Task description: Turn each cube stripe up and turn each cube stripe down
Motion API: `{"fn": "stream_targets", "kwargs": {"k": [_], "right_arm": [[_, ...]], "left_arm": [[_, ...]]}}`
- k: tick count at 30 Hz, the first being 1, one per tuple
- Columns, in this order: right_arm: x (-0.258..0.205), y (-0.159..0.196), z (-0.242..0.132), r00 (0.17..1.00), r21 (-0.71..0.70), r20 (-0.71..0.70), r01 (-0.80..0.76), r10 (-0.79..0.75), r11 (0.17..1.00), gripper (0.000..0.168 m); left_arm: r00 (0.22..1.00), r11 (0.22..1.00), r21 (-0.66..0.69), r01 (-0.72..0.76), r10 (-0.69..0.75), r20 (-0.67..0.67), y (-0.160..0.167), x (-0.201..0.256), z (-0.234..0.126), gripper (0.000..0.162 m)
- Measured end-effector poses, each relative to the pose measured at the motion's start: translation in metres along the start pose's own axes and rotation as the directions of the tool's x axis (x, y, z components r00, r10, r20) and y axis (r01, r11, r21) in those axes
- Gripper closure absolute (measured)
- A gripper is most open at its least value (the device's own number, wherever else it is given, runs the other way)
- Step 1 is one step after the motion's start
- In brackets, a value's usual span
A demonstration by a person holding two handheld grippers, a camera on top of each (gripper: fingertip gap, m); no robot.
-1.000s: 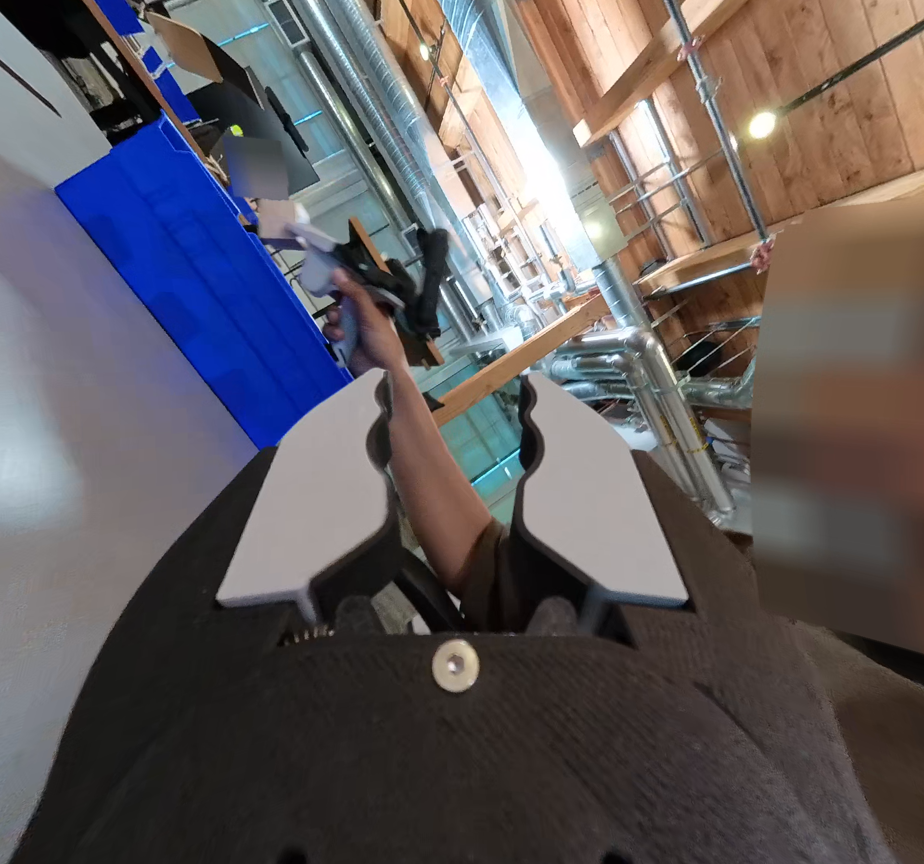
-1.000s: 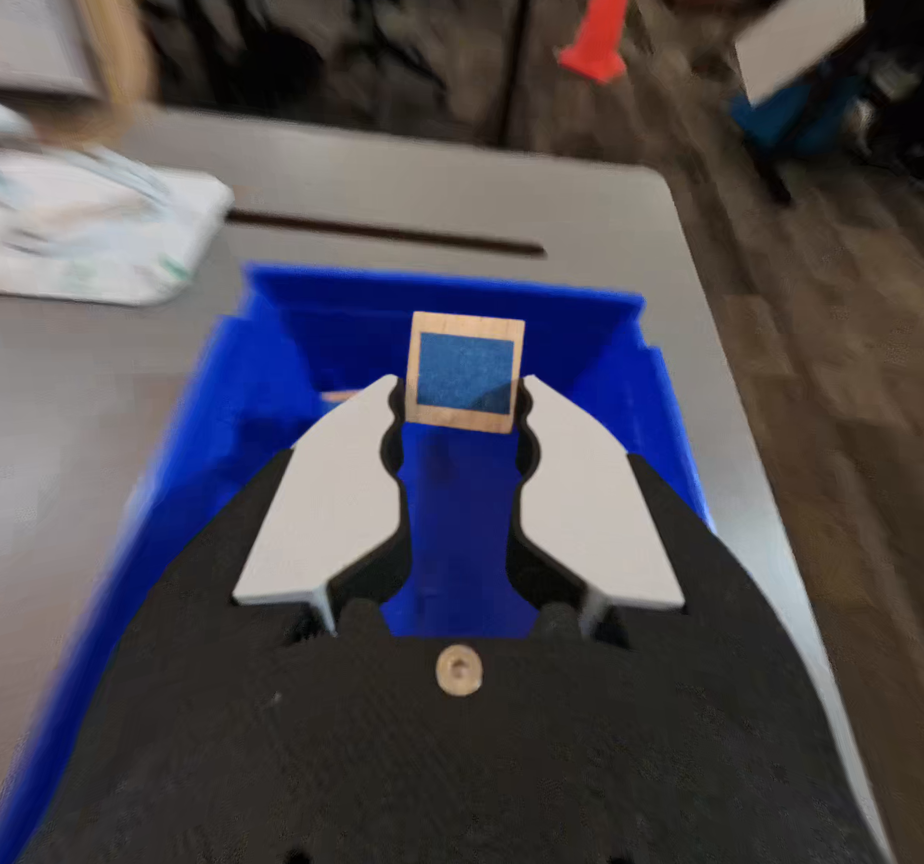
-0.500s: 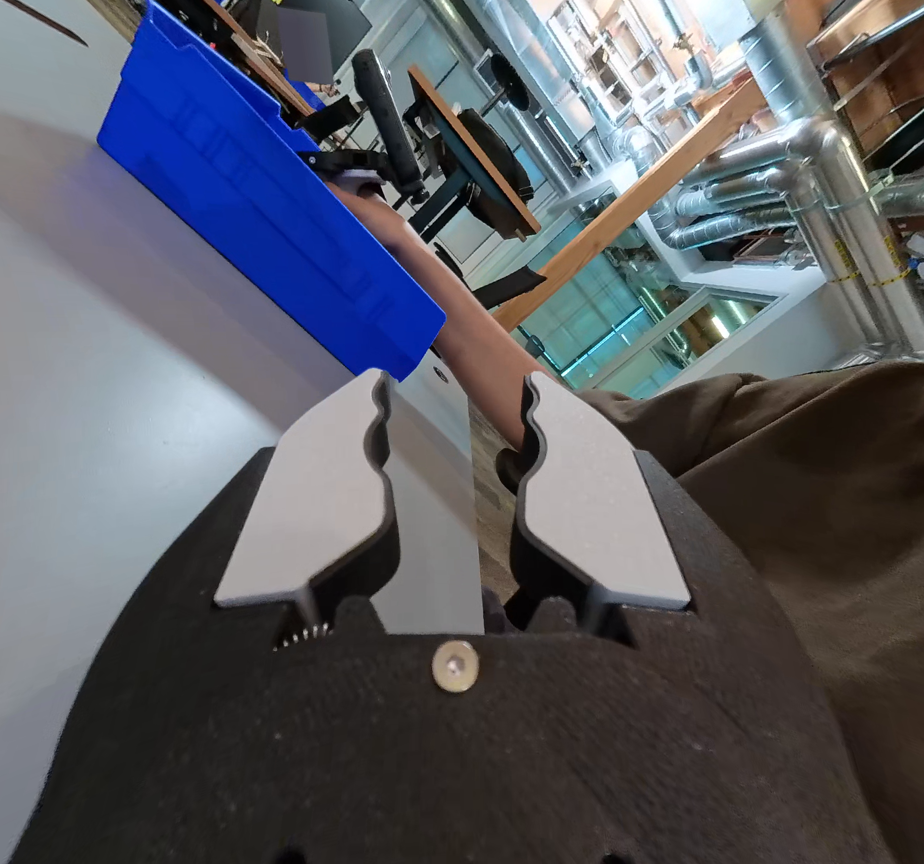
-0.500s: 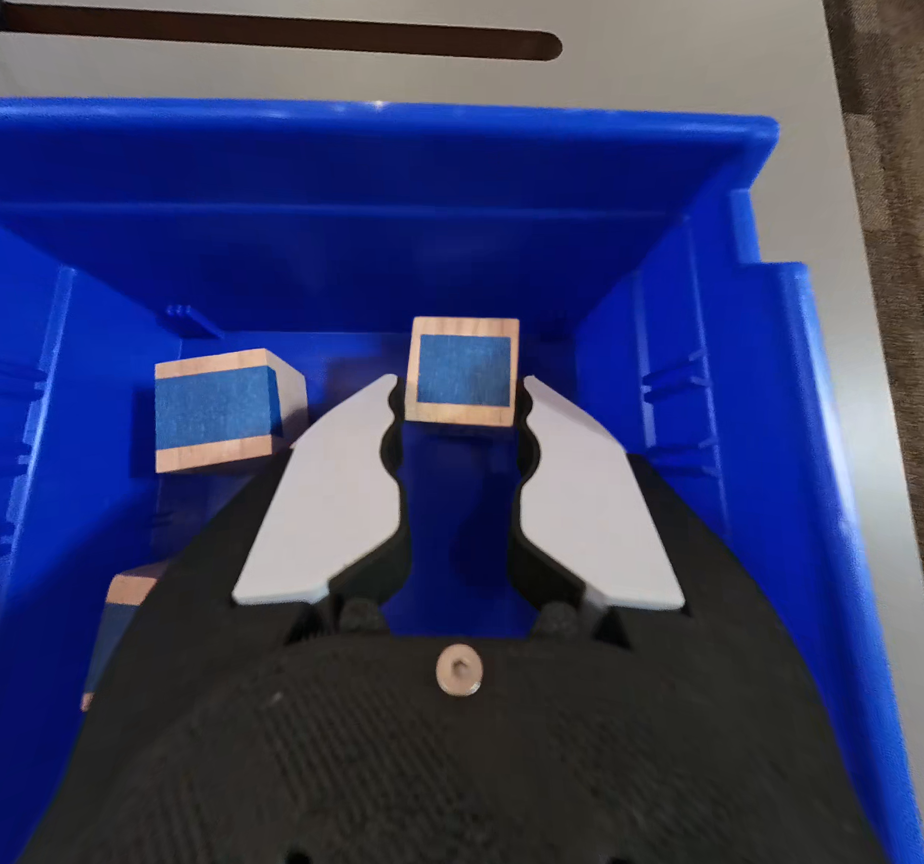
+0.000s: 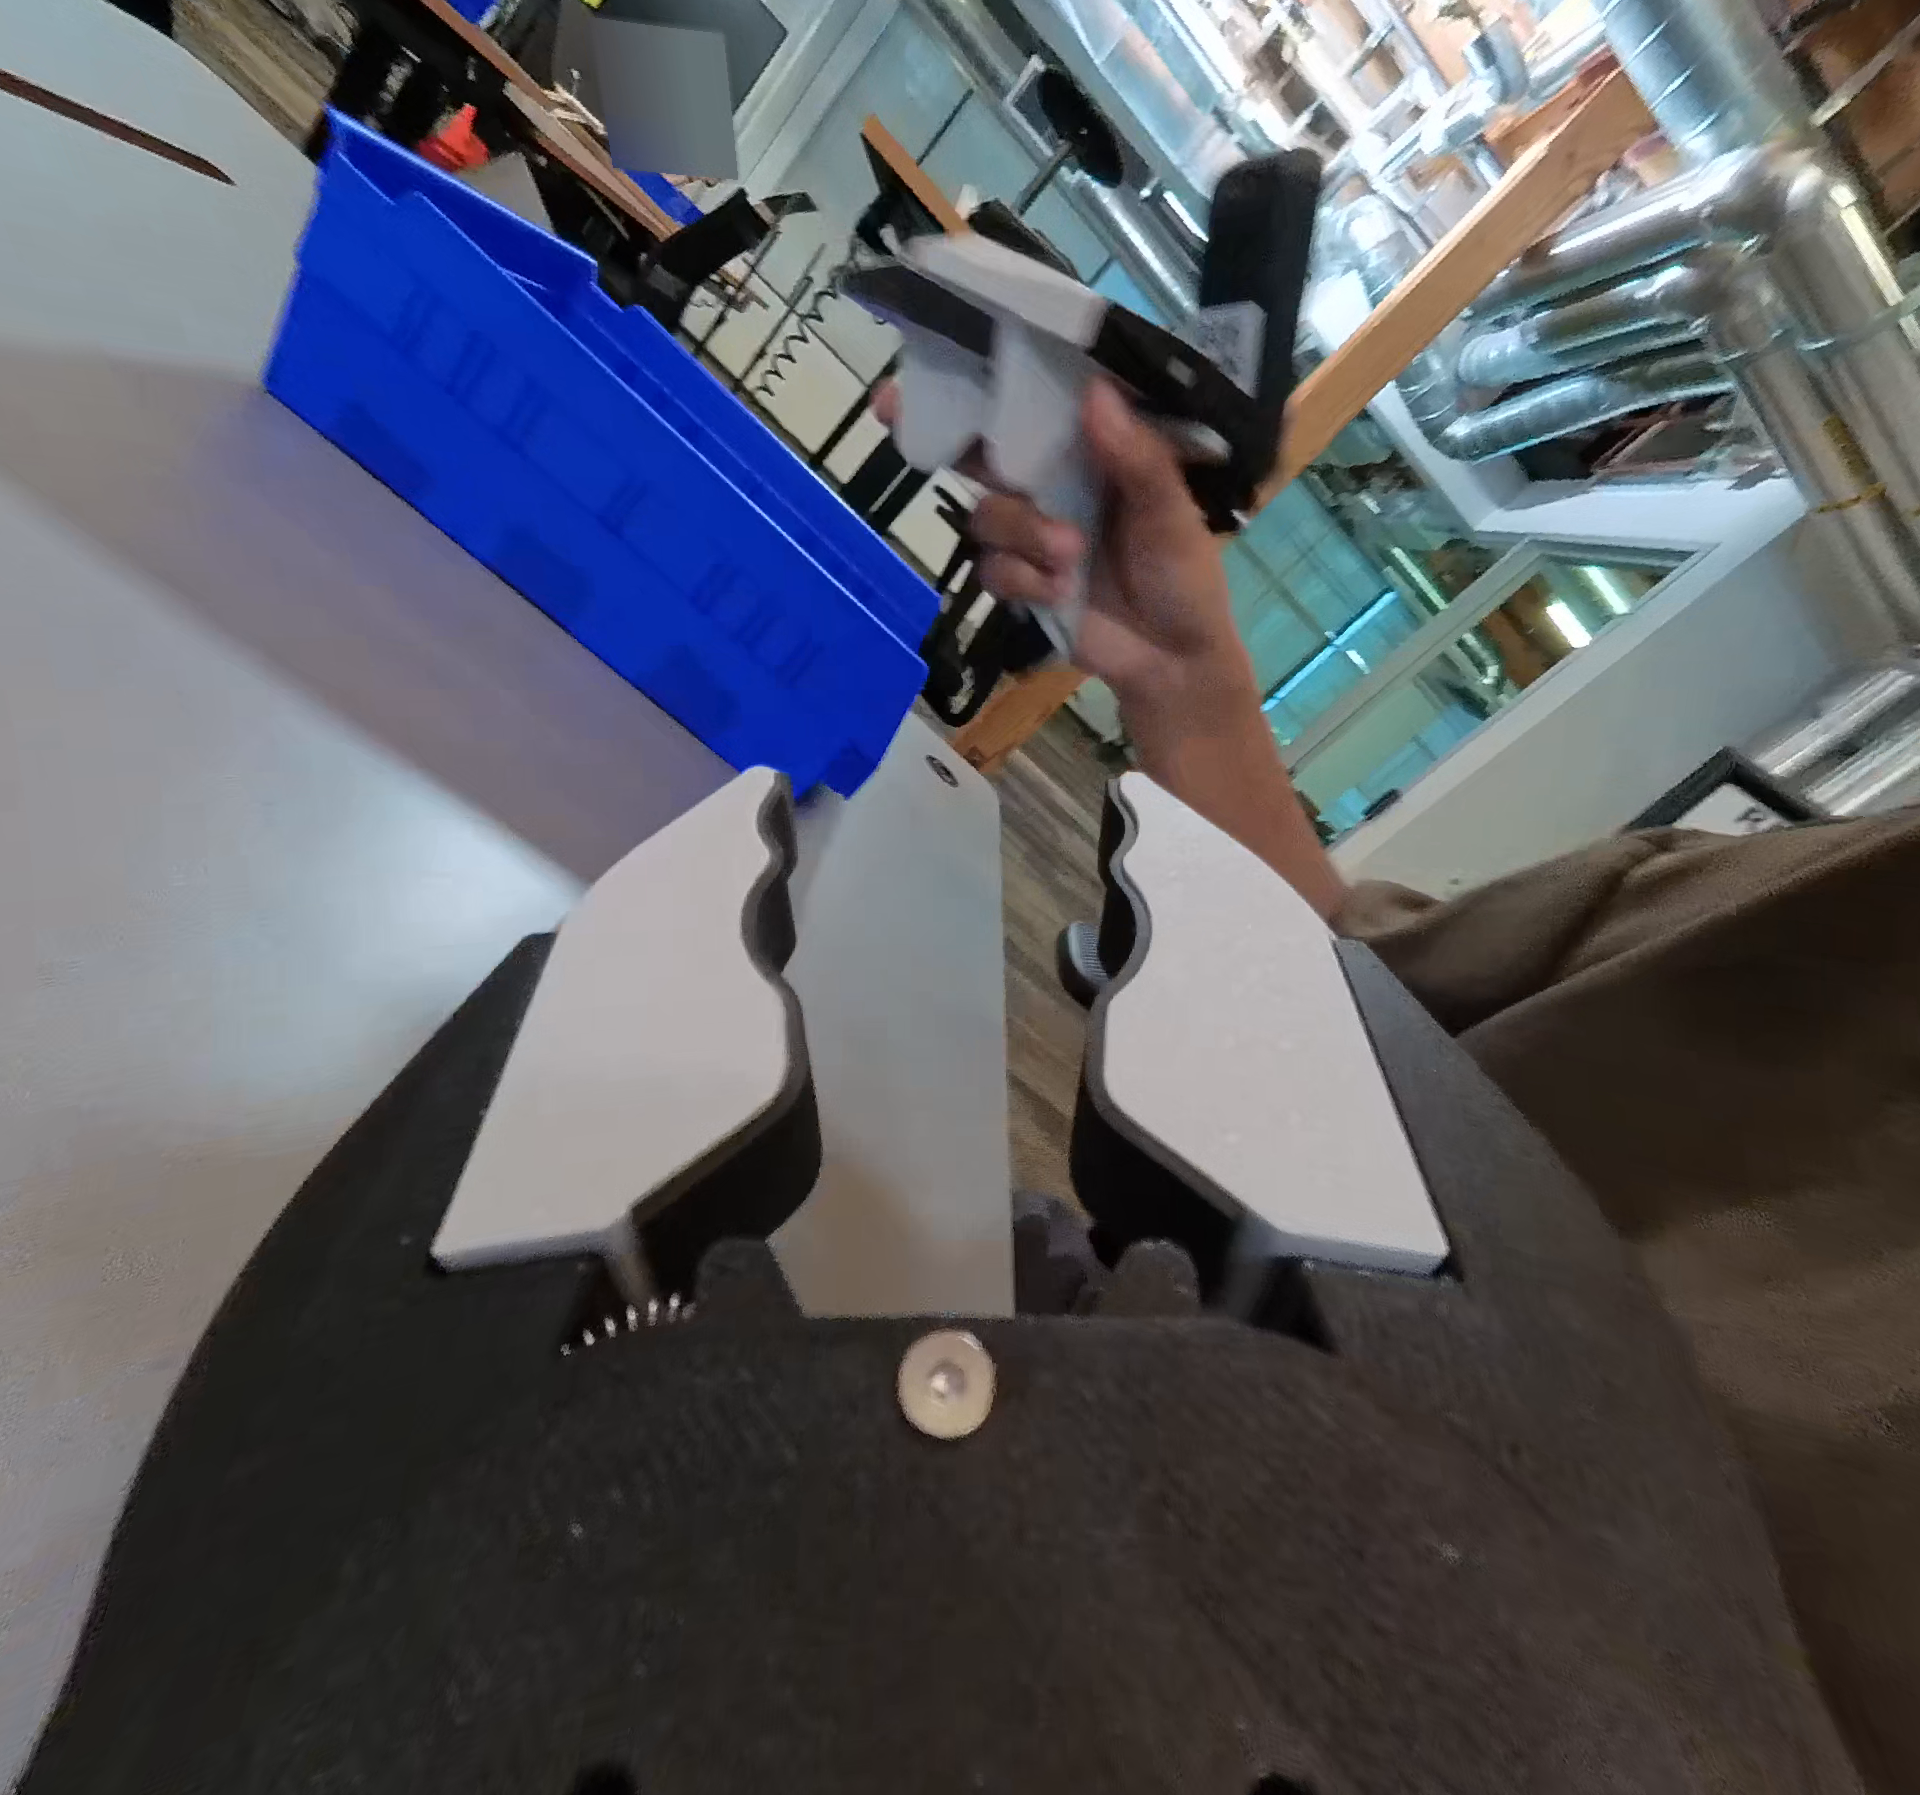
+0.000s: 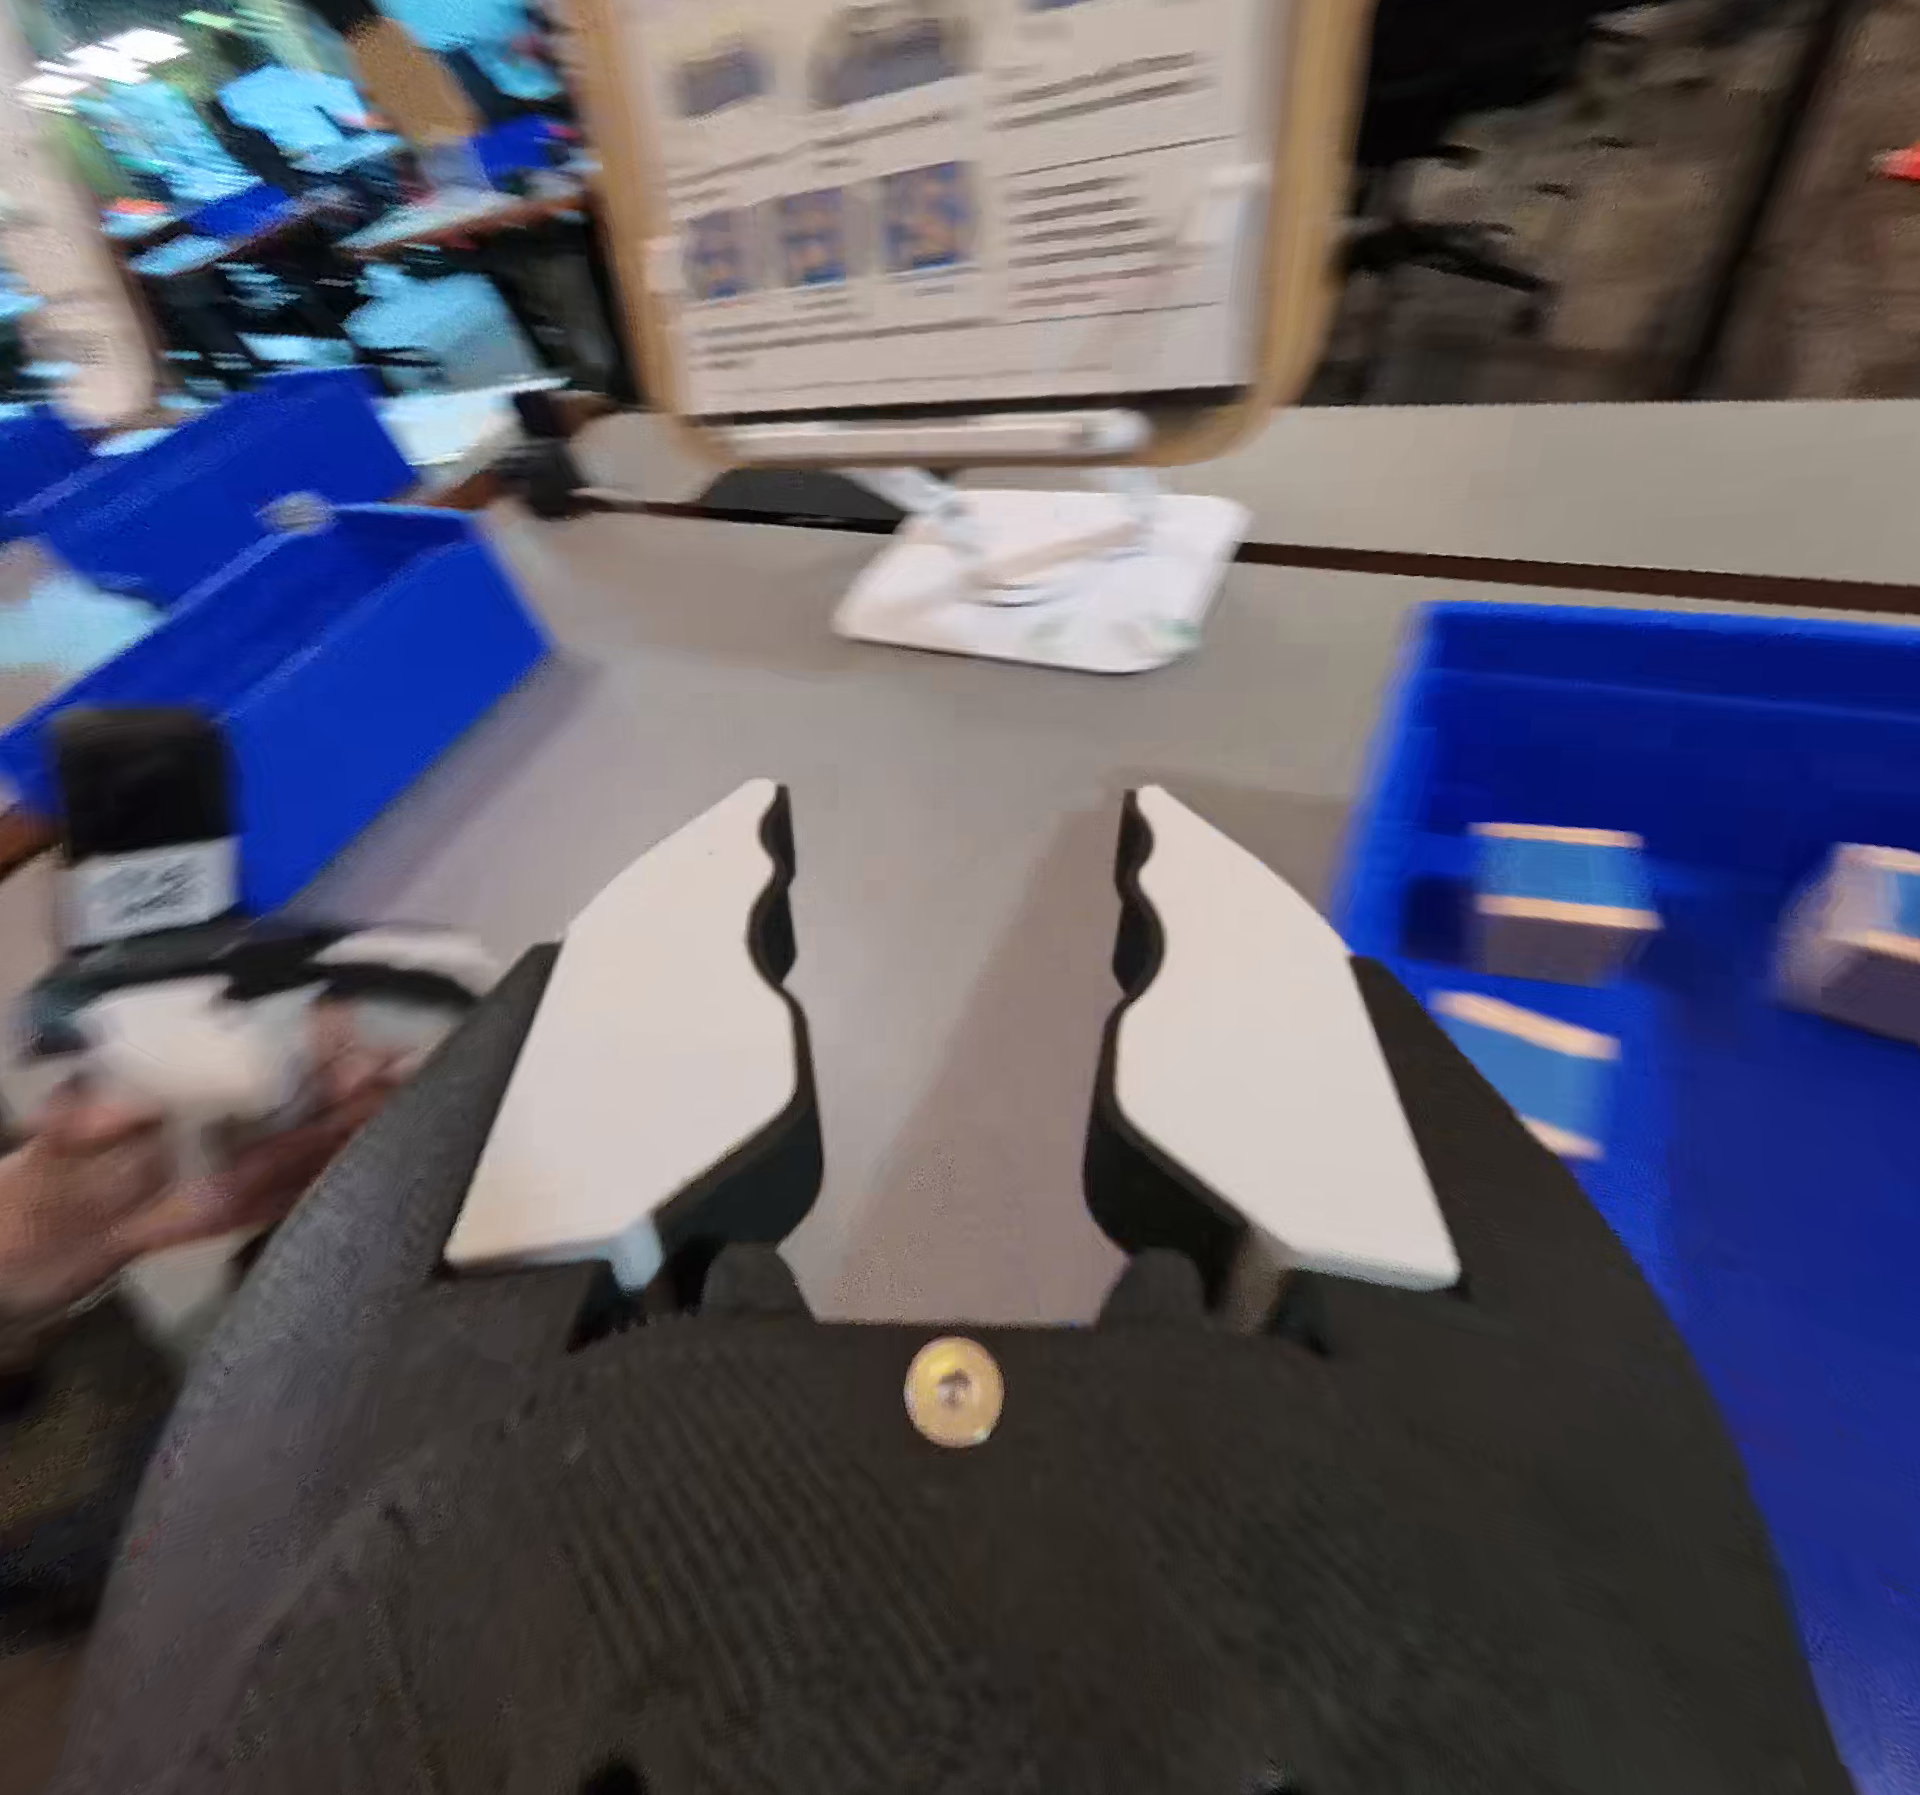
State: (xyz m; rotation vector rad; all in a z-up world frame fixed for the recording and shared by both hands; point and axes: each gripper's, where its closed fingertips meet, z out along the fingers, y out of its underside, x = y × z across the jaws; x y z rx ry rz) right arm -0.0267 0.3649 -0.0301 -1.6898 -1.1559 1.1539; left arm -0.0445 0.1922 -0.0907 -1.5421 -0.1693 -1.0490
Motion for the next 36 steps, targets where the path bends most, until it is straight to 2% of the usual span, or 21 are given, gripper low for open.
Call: {"fn": "stream_targets", "kwargs": {"k": [2,5,8,11,14,17,20,23,25,27,29,33,36], "right_arm": [[-0.060,0.030,0.000,0.994,0.013,0.104,0.030,-0.031,0.999,0.108],[-0.111,0.096,0.008,0.972,-0.031,0.174,0.166,-0.158,0.986,0.114],[-0.118,0.148,0.020,0.906,-0.123,0.192,0.403,-0.377,0.907,0.116],[-0.125,0.153,0.024,0.887,-0.111,0.206,0.442,-0.414,0.890,0.117],[-0.133,0.155,0.021,0.909,-0.093,0.240,0.371,-0.341,0.924,0.120],[-0.132,0.163,0.022,0.922,-0.128,0.255,0.330,-0.290,0.935,0.120],[-0.126,0.165,0.027,0.927,-0.142,0.236,0.328,-0.290,0.934,0.122],[-0.125,0.170,0.030,0.927,-0.166,0.238,0.334,-0.291,0.928,0.124],[-0.125,0.172,0.033,0.920,-0.169,0.238,0.356,-0.313,0.919,0.125],[-0.124,0.175,0.037,0.911,-0.176,0.238,0.381,-0.337,0.908,0.125],[-0.126,0.177,0.041,0.908,-0.184,0.247,0.388,-0.339,0.903,0.126],[-0.132,0.180,0.047,0.907,-0.187,0.287,0.370,-0.309,0.910,0.130],[-0.132,0.180,0.048,0.909,-0.190,0.297,0.358,-0.294,0.914,0.131]], "left_arm": [[0.996,0.998,0.018,-0.062,0.061,0.061,-0.012,-0.007,-0.010,0.102],[0.965,0.980,0.065,-0.190,0.174,0.197,-0.042,-0.016,-0.035,0.092],[0.927,0.948,0.148,-0.280,0.227,0.300,-0.088,-0.015,-0.070,0.084],[0.879,0.909,0.240,-0.341,0.217,0.425,-0.145,-0.012,-0.124,0.083],[0.760,0.854,0.281,-0.437,0.183,0.624,-0.196,-0.017,-0.203,0.082],[0.564,0.819,0.214,-0.531,0.154,0.811,-0.223,-0.040,-0.288,0.072],[0.394,0.872,0.150,-0.467,0.053,0.918,-0.219,-0.086,-0.361,0.067],[0.222,0.949,0.097,-0.301,-0.029,0.975,-0.192,-0.136,-0.412,0.069],[0.041,0.984,0.035,-0.177,-0.029,0.999,-0.170,-0.162,-0.441,0.071],[-0.135,0.995,-0.033,-0.092,0.020,0.991,-0.158,-0.177,-0.465,0.079],[-0.274,0.995,-0.081,-0.050,0.064,0.960,-0.153,-0.186,-0.482,0.086],[-0.377,0.995,-0.098,0.033,0.104,0.921,-0.138,-0.204,-0.499,0.086],[-0.368,0.993,-0.076,0.095,0.106,0.924,-0.120,-0.217,-0.503,0.092]]}}
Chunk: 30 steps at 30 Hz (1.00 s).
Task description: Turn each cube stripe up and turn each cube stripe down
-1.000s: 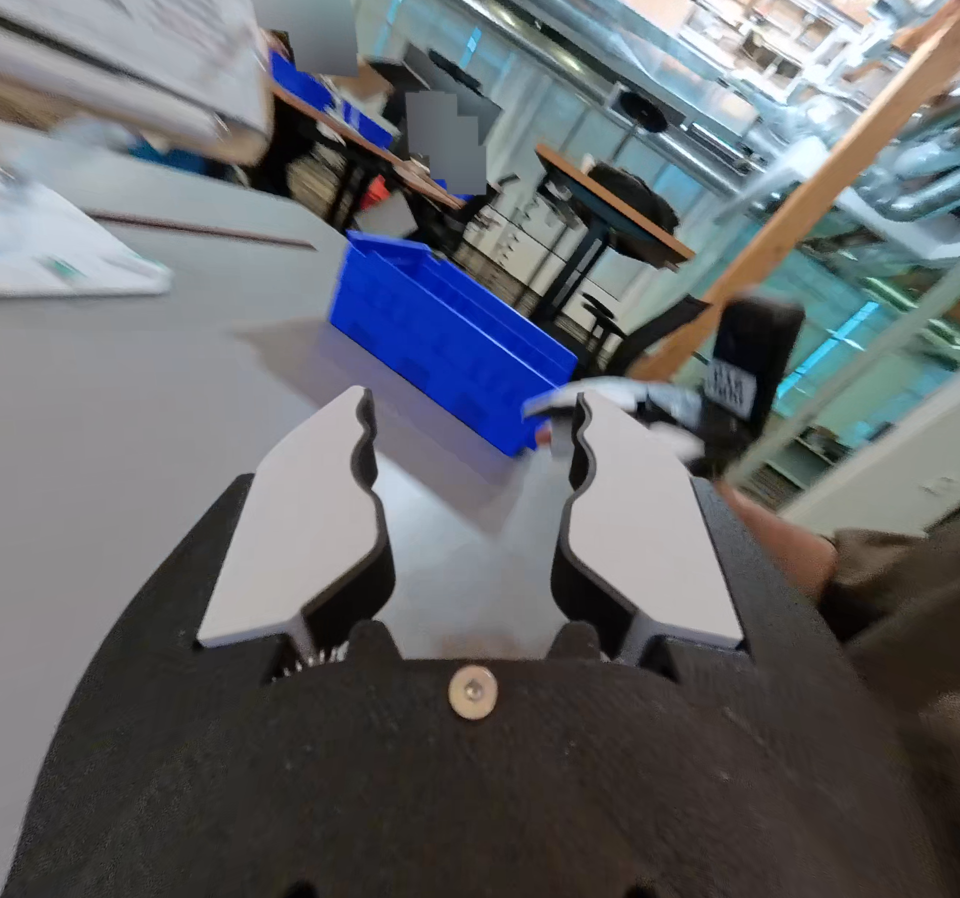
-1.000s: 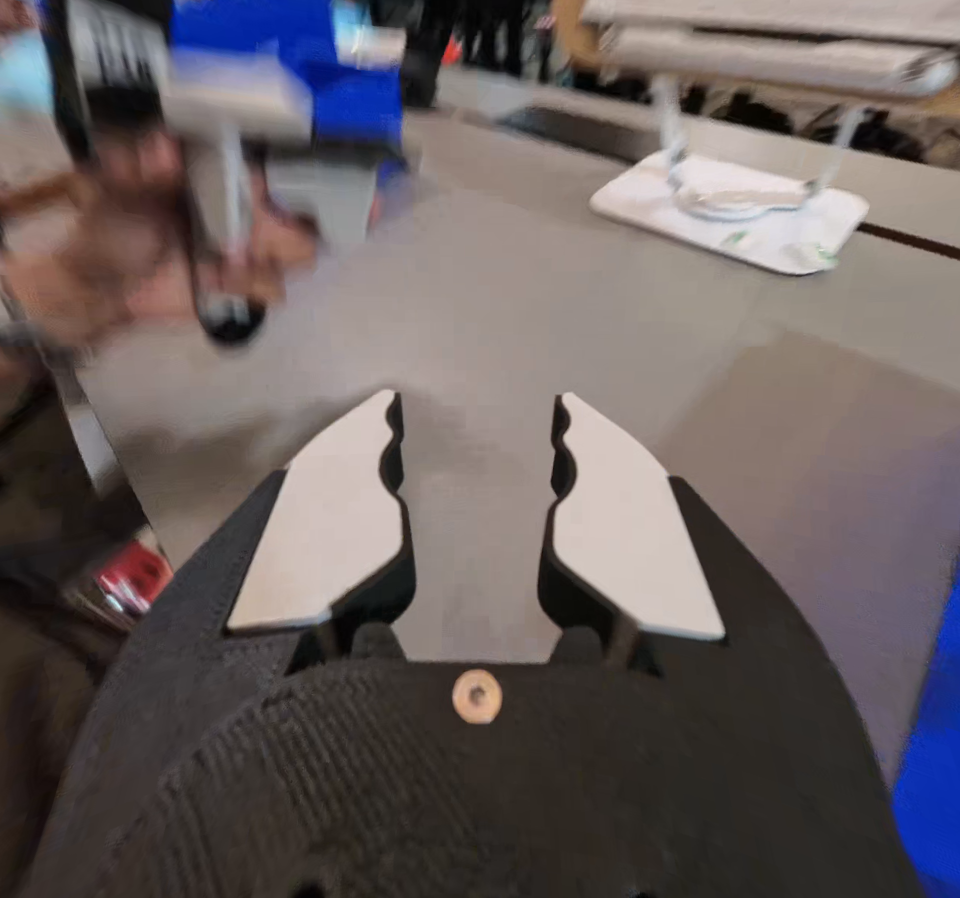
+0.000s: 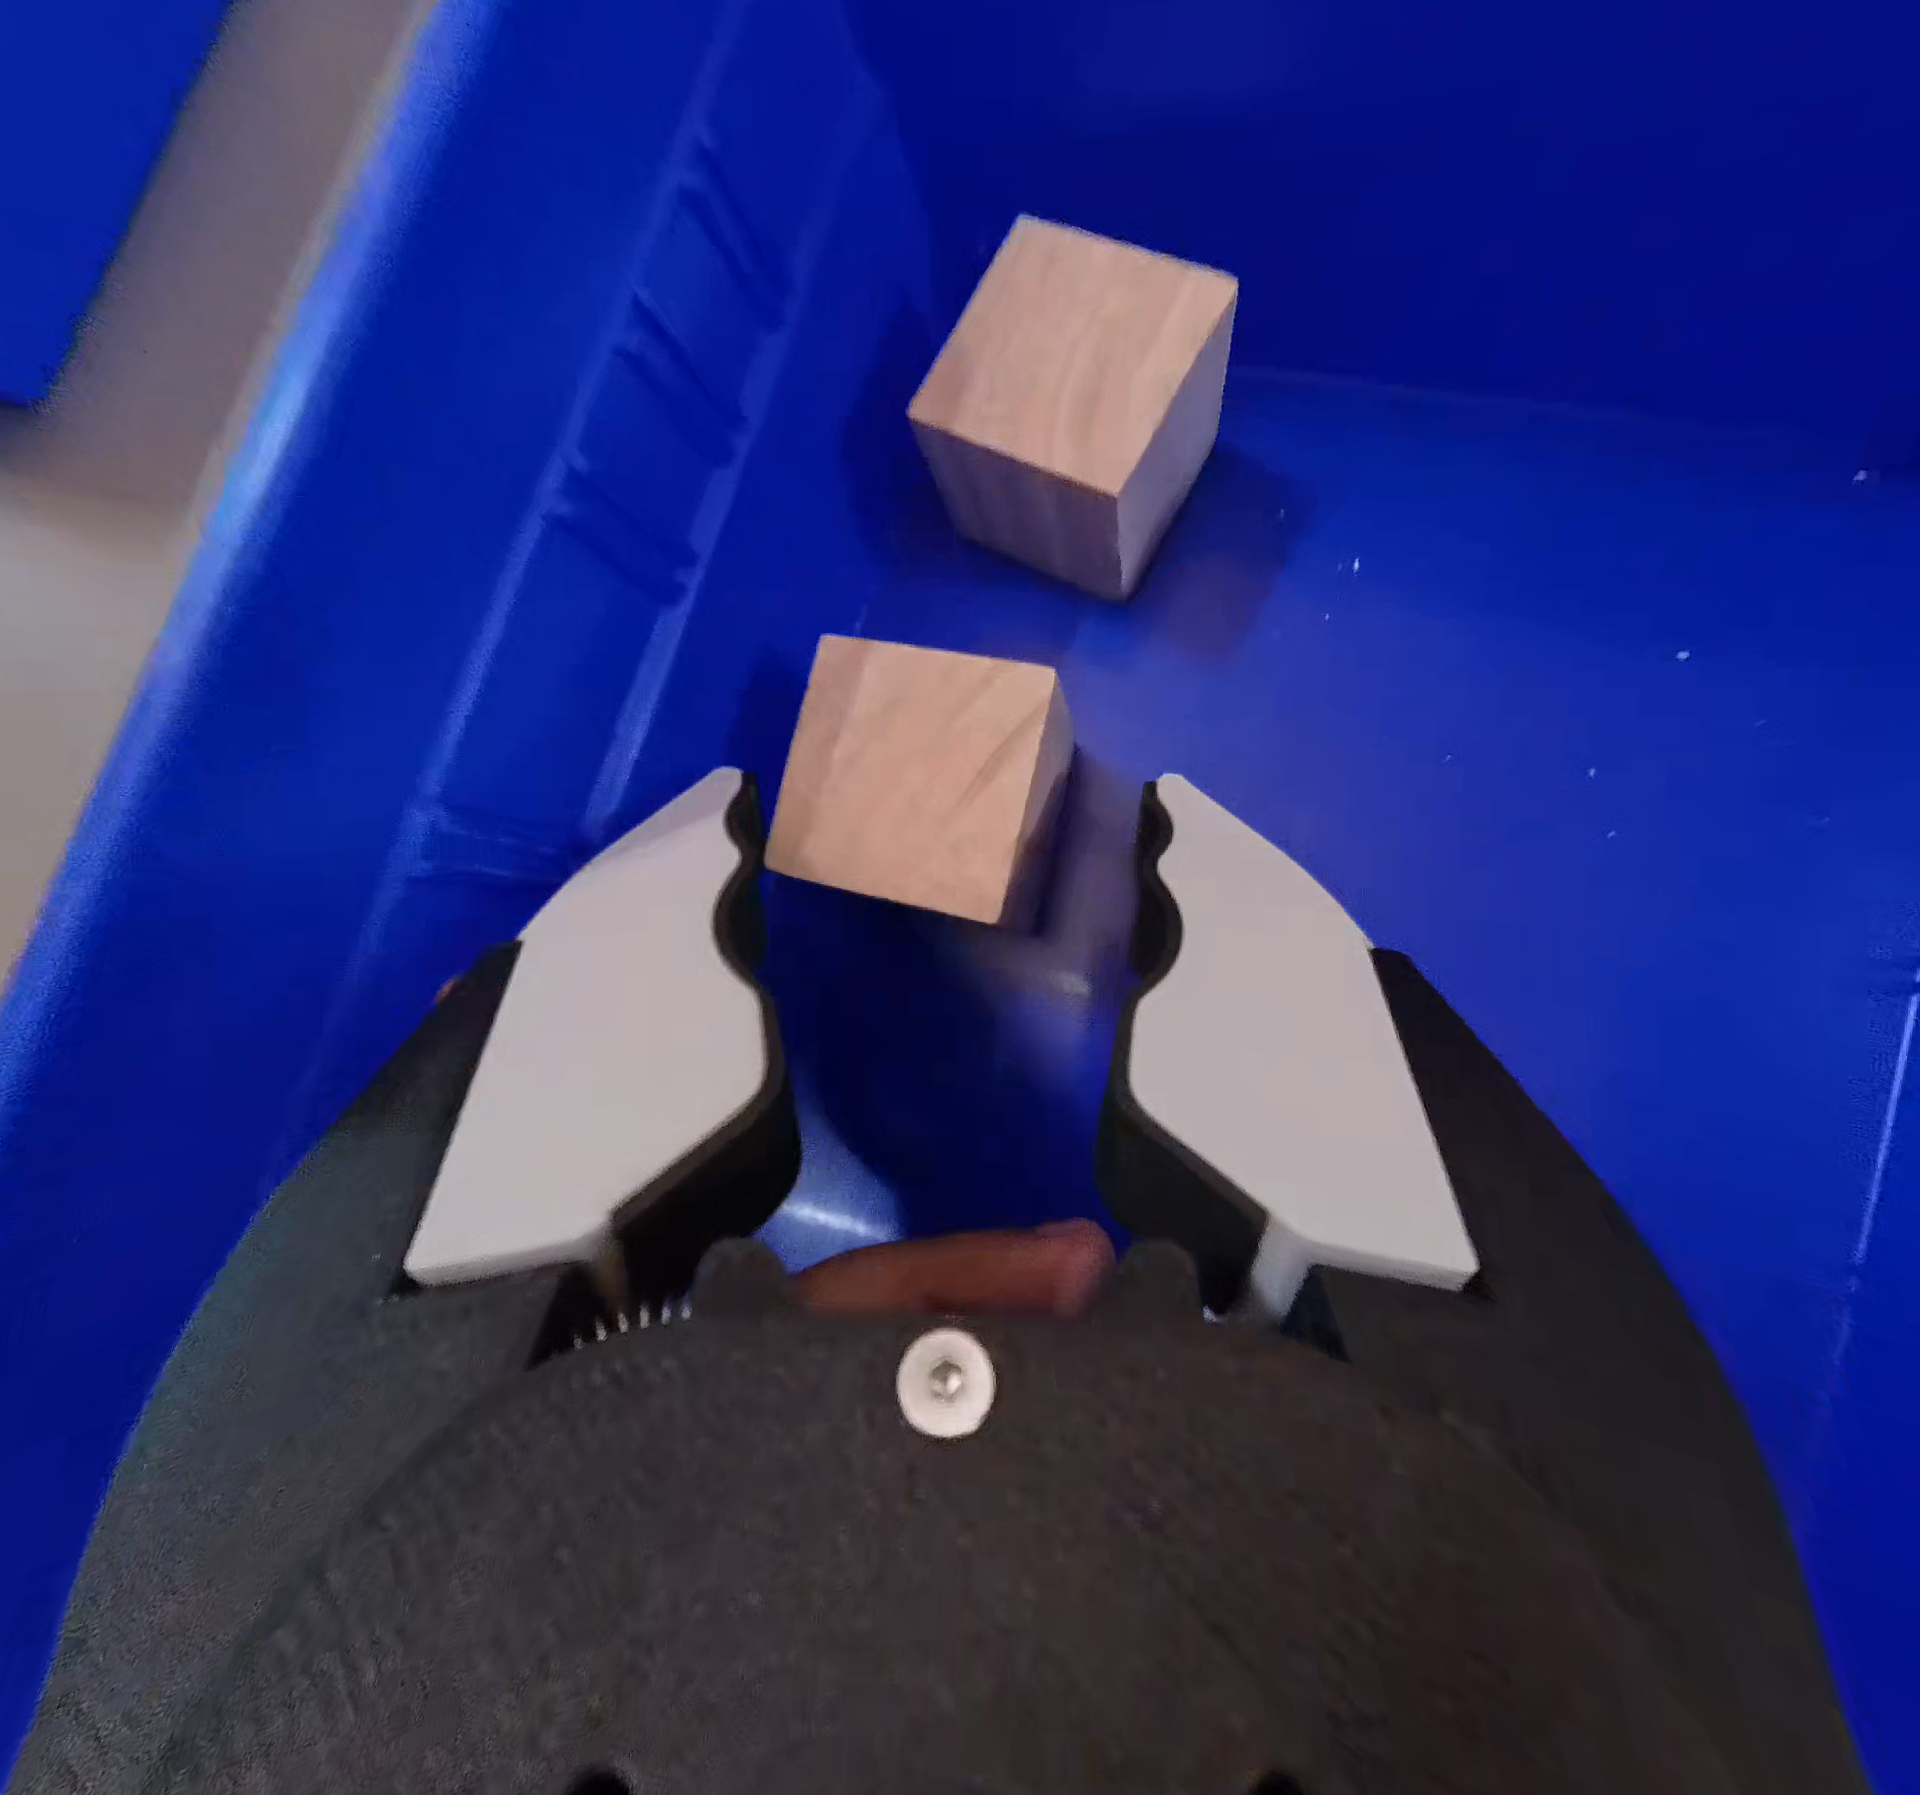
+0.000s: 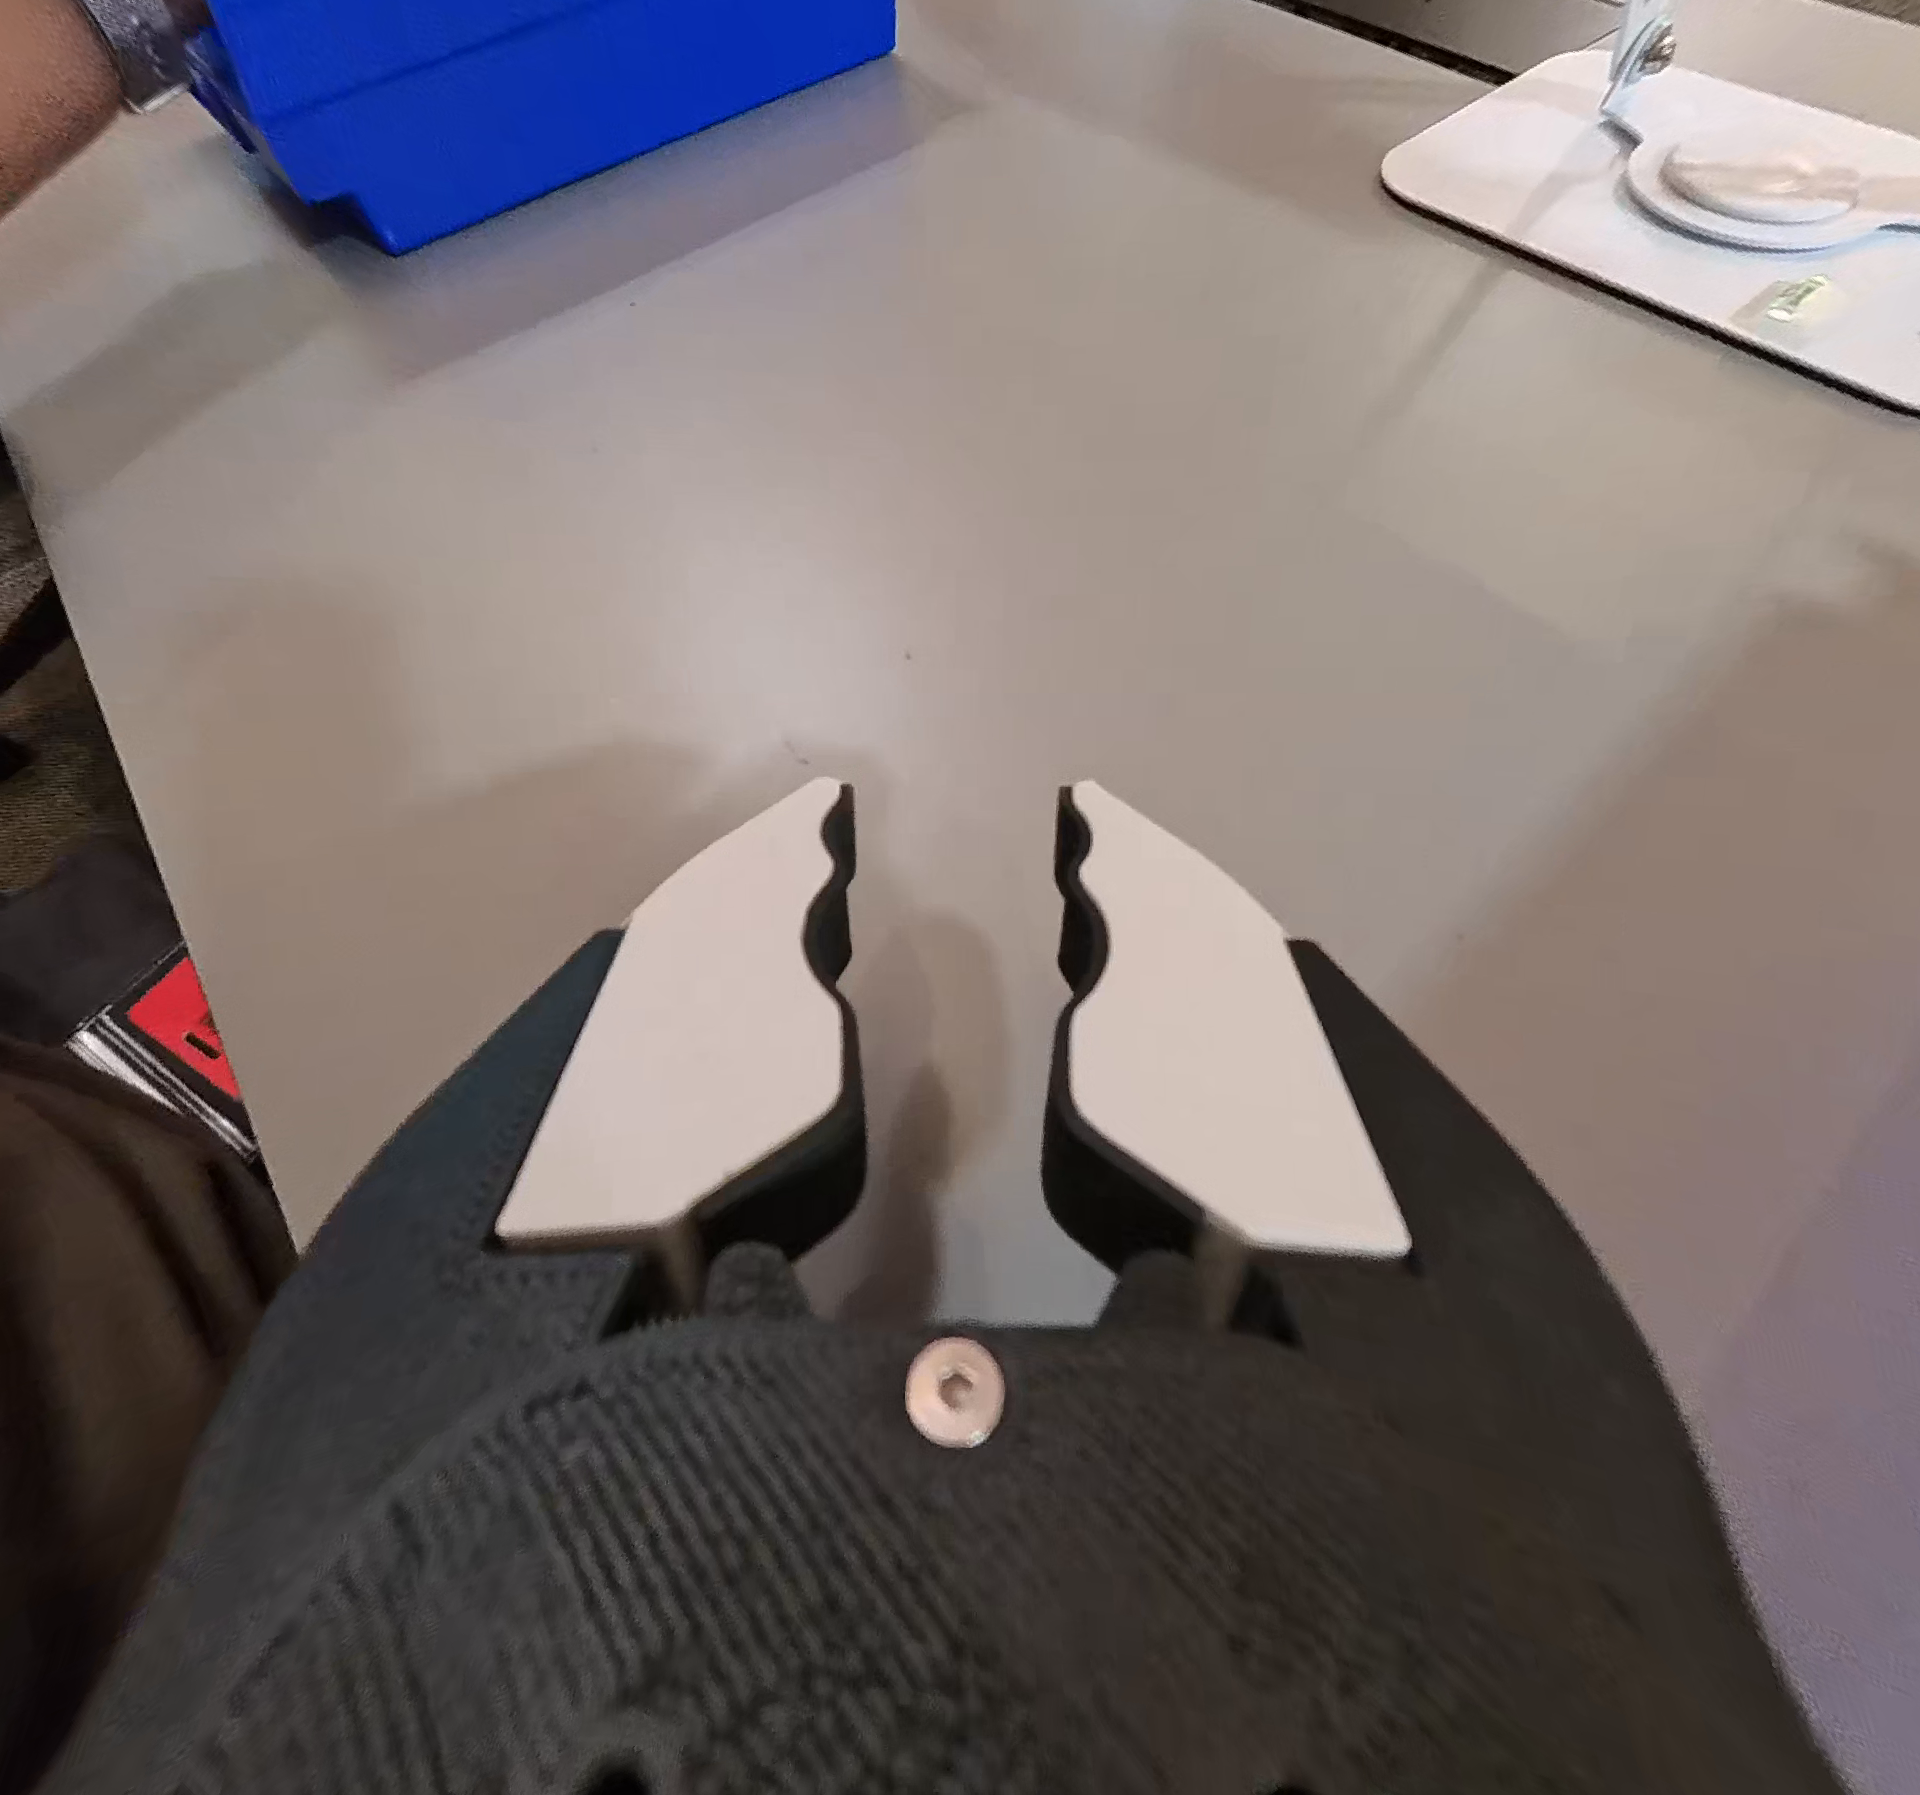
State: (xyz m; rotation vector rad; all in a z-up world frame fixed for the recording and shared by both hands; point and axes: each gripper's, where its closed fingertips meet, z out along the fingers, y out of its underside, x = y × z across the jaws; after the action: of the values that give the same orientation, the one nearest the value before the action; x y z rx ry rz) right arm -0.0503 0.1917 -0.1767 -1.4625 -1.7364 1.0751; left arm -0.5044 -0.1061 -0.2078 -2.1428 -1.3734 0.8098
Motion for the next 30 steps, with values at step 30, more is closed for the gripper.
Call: {"fn": "stream_targets", "kwargs": {"k": [30], "right_arm": [[0.006,-0.082,-0.085,0.914,0.451,-0.321,0.378,-0.248,0.809,0.102]], "left_arm": [[-0.629,0.769,-0.634,0.083,-0.453,-0.632,0.013,0.376,-0.393,0.117]]}}
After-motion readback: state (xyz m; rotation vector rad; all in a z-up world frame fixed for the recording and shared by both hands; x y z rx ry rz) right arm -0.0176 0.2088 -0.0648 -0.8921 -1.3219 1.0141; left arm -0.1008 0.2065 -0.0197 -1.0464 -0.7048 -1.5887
